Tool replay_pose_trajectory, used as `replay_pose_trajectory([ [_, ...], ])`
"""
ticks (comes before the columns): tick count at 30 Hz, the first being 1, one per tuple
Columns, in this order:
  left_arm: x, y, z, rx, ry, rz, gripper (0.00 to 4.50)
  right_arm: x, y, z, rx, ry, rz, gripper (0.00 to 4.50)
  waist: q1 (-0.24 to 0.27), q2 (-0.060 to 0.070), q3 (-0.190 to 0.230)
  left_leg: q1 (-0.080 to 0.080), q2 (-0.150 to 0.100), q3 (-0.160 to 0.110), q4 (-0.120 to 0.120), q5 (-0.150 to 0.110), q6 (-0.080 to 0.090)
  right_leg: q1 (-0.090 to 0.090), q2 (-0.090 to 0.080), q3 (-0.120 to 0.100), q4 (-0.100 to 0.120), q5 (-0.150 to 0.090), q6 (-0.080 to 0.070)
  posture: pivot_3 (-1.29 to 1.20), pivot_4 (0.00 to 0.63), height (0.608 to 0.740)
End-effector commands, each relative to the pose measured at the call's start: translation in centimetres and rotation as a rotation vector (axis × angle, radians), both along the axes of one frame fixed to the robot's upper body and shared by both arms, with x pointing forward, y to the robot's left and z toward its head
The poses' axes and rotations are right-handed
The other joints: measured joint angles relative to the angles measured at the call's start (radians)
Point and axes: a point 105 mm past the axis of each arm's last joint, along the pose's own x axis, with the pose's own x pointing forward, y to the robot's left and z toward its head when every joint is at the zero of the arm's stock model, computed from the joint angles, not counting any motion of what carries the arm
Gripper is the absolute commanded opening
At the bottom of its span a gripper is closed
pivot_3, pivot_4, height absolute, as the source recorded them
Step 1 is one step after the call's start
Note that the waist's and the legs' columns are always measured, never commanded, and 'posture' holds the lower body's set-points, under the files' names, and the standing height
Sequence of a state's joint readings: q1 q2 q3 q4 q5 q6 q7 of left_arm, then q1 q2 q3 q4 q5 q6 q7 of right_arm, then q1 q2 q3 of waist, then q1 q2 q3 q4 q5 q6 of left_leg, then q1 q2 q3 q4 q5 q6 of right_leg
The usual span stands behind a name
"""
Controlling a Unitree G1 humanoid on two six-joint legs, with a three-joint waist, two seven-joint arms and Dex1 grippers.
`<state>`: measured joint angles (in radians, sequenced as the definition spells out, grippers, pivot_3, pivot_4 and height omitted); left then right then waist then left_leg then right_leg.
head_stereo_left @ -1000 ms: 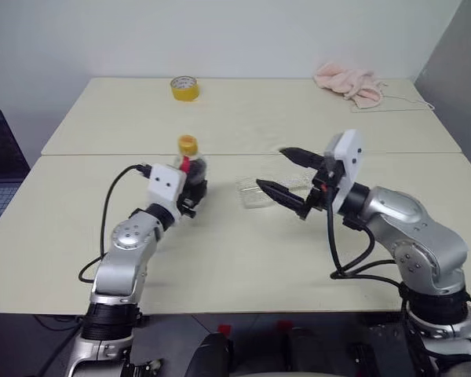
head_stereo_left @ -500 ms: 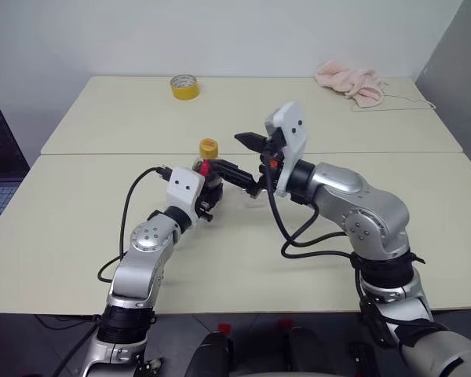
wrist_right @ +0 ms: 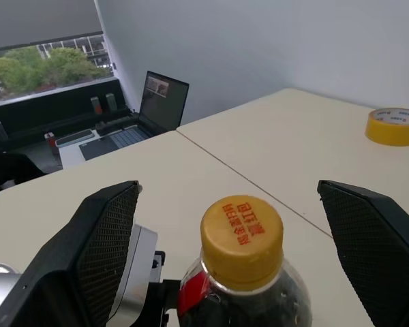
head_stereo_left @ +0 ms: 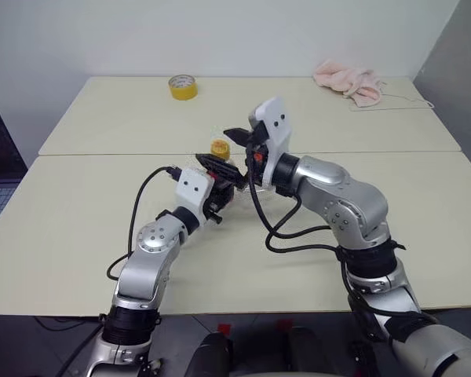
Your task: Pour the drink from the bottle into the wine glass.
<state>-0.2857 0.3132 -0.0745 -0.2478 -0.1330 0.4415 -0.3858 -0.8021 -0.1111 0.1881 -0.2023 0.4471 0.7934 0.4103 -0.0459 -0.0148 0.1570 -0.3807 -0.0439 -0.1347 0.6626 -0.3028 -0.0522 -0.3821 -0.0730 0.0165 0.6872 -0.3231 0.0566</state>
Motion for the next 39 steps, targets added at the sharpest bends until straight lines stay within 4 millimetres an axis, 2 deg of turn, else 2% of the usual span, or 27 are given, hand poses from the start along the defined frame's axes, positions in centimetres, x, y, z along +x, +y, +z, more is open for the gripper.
replay_pose_trajectory([
  [1,-0.5,-0.5,2.6,-0.012,-0.109,-0.027,1.56,-0.3,0.3,1.4,0.016,-0.062,0.003,4.5,-0.001,0.0,0.0,0.0,0.0,0.0,0.0,0.0,0.0,0.0,0.0,0.0,0.001,0.0,0.0,0.0,0.15,0.74],
  [6,-0.6,-0.5,2.6,-0.011,-0.109,-0.023,1.52,-0.3,0.3,1.4,0.014,-0.067,0.004,4.5,-0.007,0.0,0.0,-0.001,0.0,0.001,0.0,0.0,0.0,-0.003,0.0,0.001,0.003,0.0,0.0,0.0,0.15,0.74],
  [7,-0.6,-0.5,2.6,-0.012,-0.11,-0.024,1.5,-0.3,0.2,1.4,0.014,-0.066,0.0,4.32,-0.008,0.0,0.0,-0.001,0.0,0.001,0.0,0.0,0.0,-0.003,0.0,0.001,0.003,0.0,0.0,0.0,0.15,0.74],
  [9,-0.6,-0.5,2.6,-0.011,-0.11,-0.023,1.46,-0.2,0.2,1.3,0.011,-0.067,-0.007,3.9,-0.009,0.0,0.0,-0.001,0.0,0.001,0.0,0.0,0.0,-0.003,0.0,0.001,0.003,0.0,0.0,0.0,0.15,0.74],
  [16,-0.7,-0.4,2.6,-0.014,-0.108,-0.016,1.41,-0.2,-0.1,1.0,-0.014,-0.084,-0.005,1.45,-0.01,0.0,0.0,-0.002,0.0,0.001,0.0,0.0,0.0,-0.003,0.0,0.001,0.003,0.0,0.0,0.0,0.15,0.74],
  [17,-0.7,-0.3,2.6,-0.017,-0.105,-0.015,1.37,-0.1,-0.2,1.0,-0.016,-0.089,-0.002,1.28,-0.01,0.0,0.0,-0.002,0.0,0.001,0.0,0.0,0.0,-0.003,0.0,0.001,0.003,0.0,0.0,0.0,0.15,0.74],
  [22,-1.0,-0.3,2.5,-0.025,-0.094,-0.02,1.09,0.1,-0.7,0.7,-0.028,-0.106,0.041,1.28,-0.01,0.0,0.0,-0.002,0.0,0.001,0.0,0.0,0.0,-0.003,0.0,0.001,0.003,0.0,0.0,0.0,0.15,0.74],
  [28,-2.2,-0.2,1.8,-0.065,-0.028,-0.064,1.0,1.3,-1.2,-0.7,-0.107,-0.171,0.258,1.28,-0.012,0.0,0.0,-0.001,0.0,0.001,0.0,0.0,0.0,-0.003,0.0,0.001,0.003,0.0,0.0,0.0,0.15,0.74],
  [34,-2.8,-0.3,1.5,-0.058,-0.006,-0.079,0.92,3.9,-0.7,-1.1,-0.201,-0.229,0.289,1.28,-0.015,0.0,0.0,-0.001,0.001,0.002,0.0,0.0,0.0,-0.003,0.001,0.001,0.003,0.0,0.0,0.0,0.15,0.74],
  [39,-3.0,-0.3,1.3,-0.05,-0.003,-0.079,0.9,4.0,-0.4,-0.6,-0.173,-0.233,0.303,1.28,-0.013,0.0,0.0,-0.002,0.001,0.001,0.0,0.0,0.0,-0.003,0.0,0.0,0.002,0.0,0.0,0.0,0.15,0.74],
])
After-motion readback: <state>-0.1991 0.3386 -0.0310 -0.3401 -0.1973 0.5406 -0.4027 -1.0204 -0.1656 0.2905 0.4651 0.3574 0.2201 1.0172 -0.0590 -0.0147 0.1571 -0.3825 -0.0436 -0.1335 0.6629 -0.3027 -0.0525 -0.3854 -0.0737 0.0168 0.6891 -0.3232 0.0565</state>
